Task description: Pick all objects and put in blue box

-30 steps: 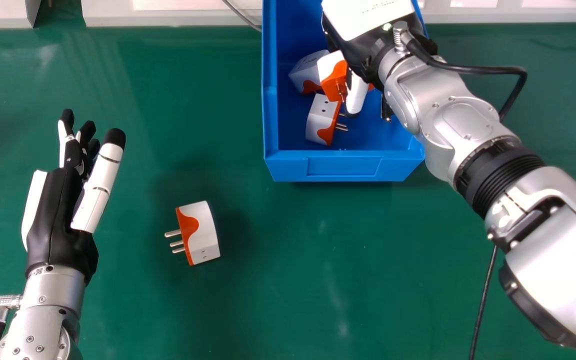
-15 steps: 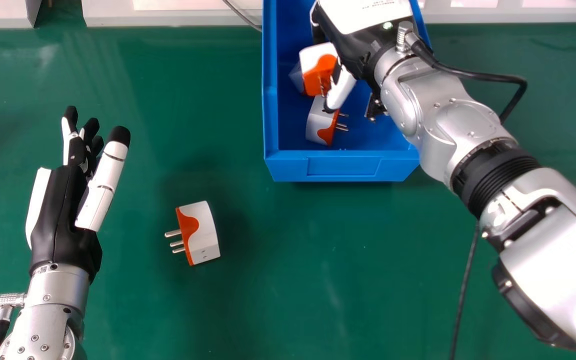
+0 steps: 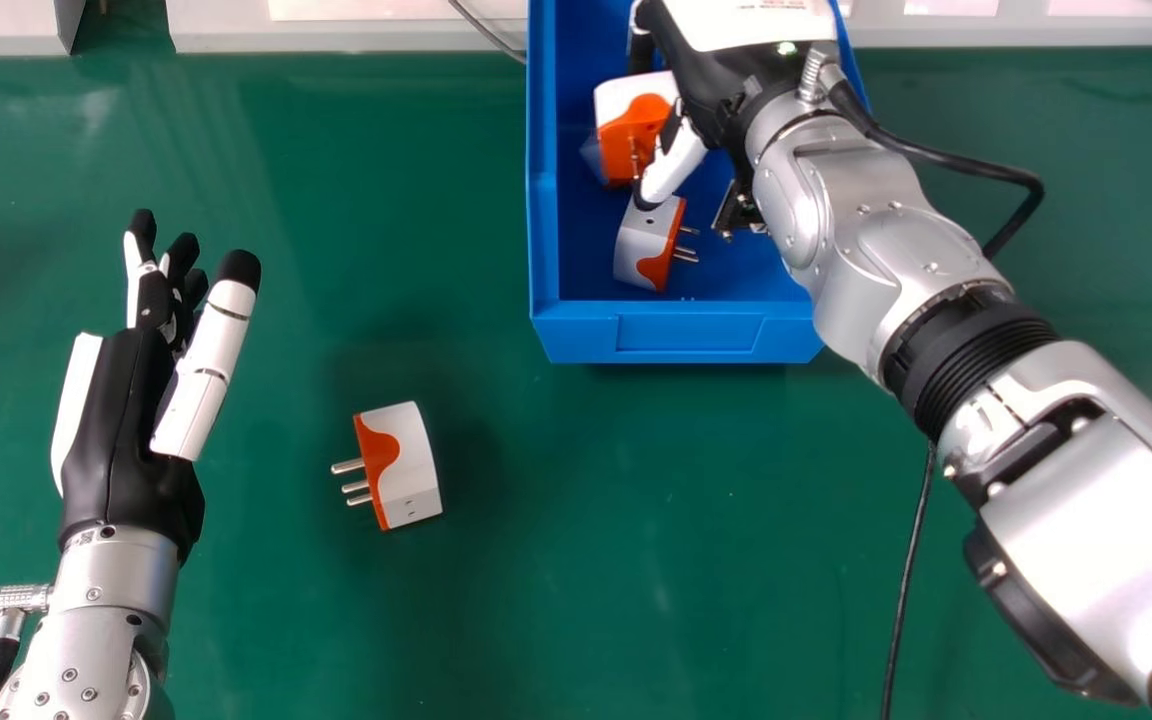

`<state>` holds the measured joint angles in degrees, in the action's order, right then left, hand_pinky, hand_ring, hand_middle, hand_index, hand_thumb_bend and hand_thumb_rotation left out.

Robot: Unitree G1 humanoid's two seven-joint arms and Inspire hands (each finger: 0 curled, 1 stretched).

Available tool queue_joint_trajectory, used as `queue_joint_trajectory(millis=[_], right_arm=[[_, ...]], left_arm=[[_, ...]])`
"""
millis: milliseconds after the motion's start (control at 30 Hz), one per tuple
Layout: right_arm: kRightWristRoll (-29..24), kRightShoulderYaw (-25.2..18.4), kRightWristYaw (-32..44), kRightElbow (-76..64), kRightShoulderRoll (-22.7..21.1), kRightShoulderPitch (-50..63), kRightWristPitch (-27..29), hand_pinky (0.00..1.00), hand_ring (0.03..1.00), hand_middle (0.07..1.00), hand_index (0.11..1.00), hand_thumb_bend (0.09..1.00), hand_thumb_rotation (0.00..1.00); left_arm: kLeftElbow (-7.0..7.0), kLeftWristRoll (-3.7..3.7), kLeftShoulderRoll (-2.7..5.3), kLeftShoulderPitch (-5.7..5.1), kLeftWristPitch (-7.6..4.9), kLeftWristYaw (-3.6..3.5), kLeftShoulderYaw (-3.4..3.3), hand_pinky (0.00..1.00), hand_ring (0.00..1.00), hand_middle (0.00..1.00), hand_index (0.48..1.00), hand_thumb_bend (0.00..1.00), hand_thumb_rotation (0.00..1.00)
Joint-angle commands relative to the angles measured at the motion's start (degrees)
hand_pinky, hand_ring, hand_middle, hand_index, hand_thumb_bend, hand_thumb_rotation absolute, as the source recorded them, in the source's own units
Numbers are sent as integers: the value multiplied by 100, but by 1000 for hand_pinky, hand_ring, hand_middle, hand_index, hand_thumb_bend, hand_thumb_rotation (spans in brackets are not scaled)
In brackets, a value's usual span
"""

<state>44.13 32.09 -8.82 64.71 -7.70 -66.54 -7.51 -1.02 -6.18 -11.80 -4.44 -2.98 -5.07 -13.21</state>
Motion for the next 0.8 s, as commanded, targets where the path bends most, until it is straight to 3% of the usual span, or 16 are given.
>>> queue_joint_trajectory(millis=[0,167,200,233,267,300,367,467,767], right_arm=[[-36,-53,-120,-70,24,-106,-121,337,419,490,507,512,0],[291,322,157,16,77,-210,-433,346,432,491,503,513,2],[343,386,195,0,67,-220,-470,388,492,547,552,528,55],[352,416,219,-37,51,-217,-487,388,492,547,552,528,55],[369,443,227,-67,40,-210,-504,456,576,624,625,540,104],[378,458,208,-90,30,-194,-507,456,576,624,625,540,104],[375,453,163,-115,18,-162,-489,577,714,752,745,555,176],[329,401,143,-185,5,-100,-470,702,845,873,859,569,243],[305,363,119,-227,-4,-33,-525,845,974,979,976,618,349]], left_arm=[[-174,34,16,-27,-19,18,20,1000,1000,1000,1000,547,769],[-138,42,3,-13,-30,26,4,1000,1000,1000,1000,546,770],[-136,40,4,-11,-31,26,3,1000,1000,1000,1000,544,770],[-128,43,3,-9,-35,29,2,1000,1000,1000,1000,544,770],[-124,51,0,-10,-36,32,3,1000,1000,1000,1000,543,771],[-122,62,-7,-10,-33,37,3,1000,1000,1000,1000,543,771],[-138,73,-14,-14,-14,44,3,1000,1000,1000,1000,542,772],[-150,58,-16,-21,2,38,-4,1000,1000,1000,1000,541,773],[-160,10,2,-19,-23,5,-4,1000,1000,1000,1000,559,775]])
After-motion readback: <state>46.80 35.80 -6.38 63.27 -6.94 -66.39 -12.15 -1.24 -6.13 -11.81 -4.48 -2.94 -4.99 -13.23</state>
